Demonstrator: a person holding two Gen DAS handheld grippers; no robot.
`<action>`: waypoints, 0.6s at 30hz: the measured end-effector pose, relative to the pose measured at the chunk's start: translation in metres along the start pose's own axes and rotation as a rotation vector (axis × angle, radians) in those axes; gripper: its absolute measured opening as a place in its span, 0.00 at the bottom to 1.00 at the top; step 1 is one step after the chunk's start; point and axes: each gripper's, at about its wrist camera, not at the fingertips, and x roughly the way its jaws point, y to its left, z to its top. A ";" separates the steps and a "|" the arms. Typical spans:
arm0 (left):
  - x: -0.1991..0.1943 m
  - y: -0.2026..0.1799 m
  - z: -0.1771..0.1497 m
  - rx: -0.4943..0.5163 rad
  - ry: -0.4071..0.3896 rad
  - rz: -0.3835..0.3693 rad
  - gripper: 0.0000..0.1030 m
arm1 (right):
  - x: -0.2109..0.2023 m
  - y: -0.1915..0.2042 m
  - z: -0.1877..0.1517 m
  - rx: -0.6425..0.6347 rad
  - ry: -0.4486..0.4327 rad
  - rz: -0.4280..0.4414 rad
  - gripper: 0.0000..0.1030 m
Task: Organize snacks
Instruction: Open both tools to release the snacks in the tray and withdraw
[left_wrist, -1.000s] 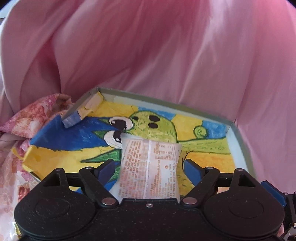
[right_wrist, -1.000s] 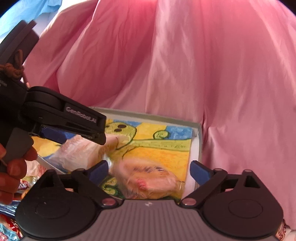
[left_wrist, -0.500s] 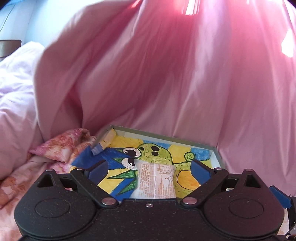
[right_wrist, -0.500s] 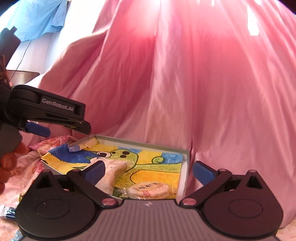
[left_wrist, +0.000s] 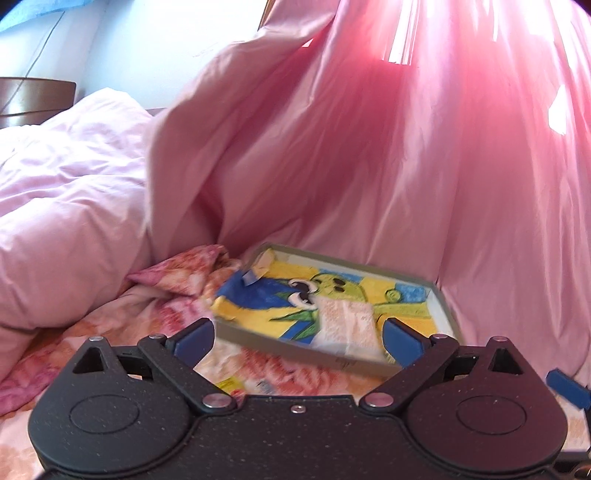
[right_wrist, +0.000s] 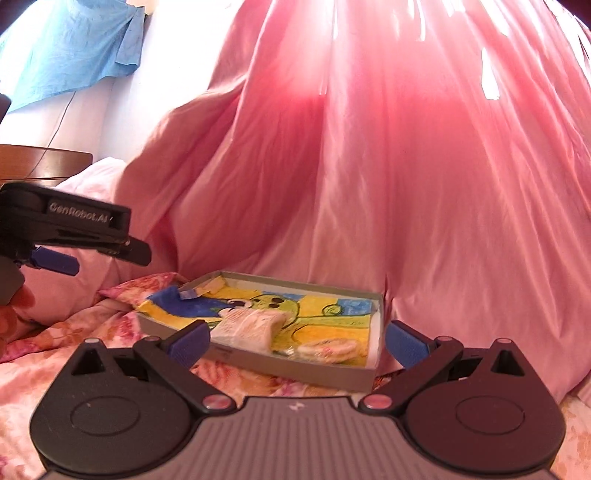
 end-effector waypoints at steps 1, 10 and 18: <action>-0.005 0.004 -0.005 0.010 0.002 0.007 0.95 | -0.005 0.003 -0.001 -0.001 0.003 0.007 1.00; -0.043 0.040 -0.047 0.075 0.102 0.037 0.95 | -0.038 0.026 -0.016 0.023 0.069 0.071 1.00; -0.053 0.055 -0.069 0.117 0.217 0.030 0.95 | -0.052 0.045 -0.033 -0.002 0.180 0.119 1.00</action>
